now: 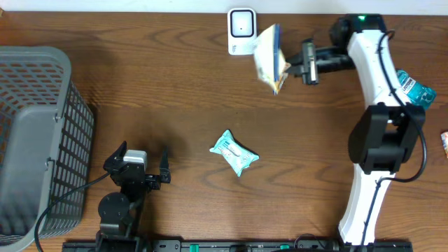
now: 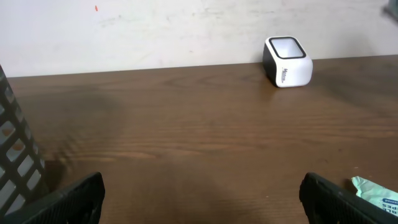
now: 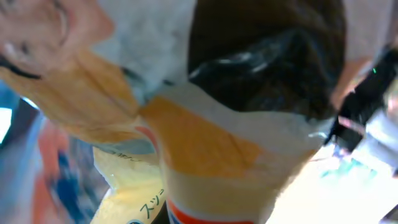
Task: Scan the item barcode
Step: 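Hold the yellow bag near the scanner, then carry it rightward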
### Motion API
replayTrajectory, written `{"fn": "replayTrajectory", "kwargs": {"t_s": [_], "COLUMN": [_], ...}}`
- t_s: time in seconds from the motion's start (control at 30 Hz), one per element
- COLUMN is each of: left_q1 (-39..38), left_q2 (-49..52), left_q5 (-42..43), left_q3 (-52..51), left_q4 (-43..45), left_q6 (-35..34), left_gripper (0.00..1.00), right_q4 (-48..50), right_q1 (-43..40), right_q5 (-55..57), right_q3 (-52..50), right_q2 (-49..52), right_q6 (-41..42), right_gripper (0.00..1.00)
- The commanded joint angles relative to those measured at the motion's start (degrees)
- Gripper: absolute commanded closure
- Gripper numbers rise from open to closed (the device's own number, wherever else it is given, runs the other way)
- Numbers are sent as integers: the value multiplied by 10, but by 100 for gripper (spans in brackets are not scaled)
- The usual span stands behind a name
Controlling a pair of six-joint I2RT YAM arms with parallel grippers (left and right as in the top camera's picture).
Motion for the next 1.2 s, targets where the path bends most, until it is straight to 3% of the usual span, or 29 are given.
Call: {"fn": "replayTrajectory", "kwargs": {"t_s": [0.0,0.07,0.33,0.5,0.7,0.97,1.17], "left_q1": [2,2,2,2,2,2,2], "left_q2": [-2,-2,-2,-2,-2,-2,-2], "left_q5": [8,8,8,8,8,8,8], "left_q3": [-9,-9,-9,-9,-9,-9,-9], "left_q4": [-19,-19,-19,-19,-19,-19,-19], "left_q6": [-1,-1,-1,-1,-1,-1,-1], "left_gripper": [0,0,0,0,0,0,0], "right_q4": [-2,-2,-2,-2,-2,-2,-2], "right_q1": [-23,-35,-78,-119,-147,-90,-29], "right_q5": [-87,-87,-31,109,303,320,407], "right_q3": [1,1,1,1,1,-19,-30], "right_q2": [-28,-40,-129,-200,-257,-264,-264], "right_q6": [-238,-271,-272,-283,-386,-376,-382], "right_gripper": [98,98,99,99,99,99,99]}}
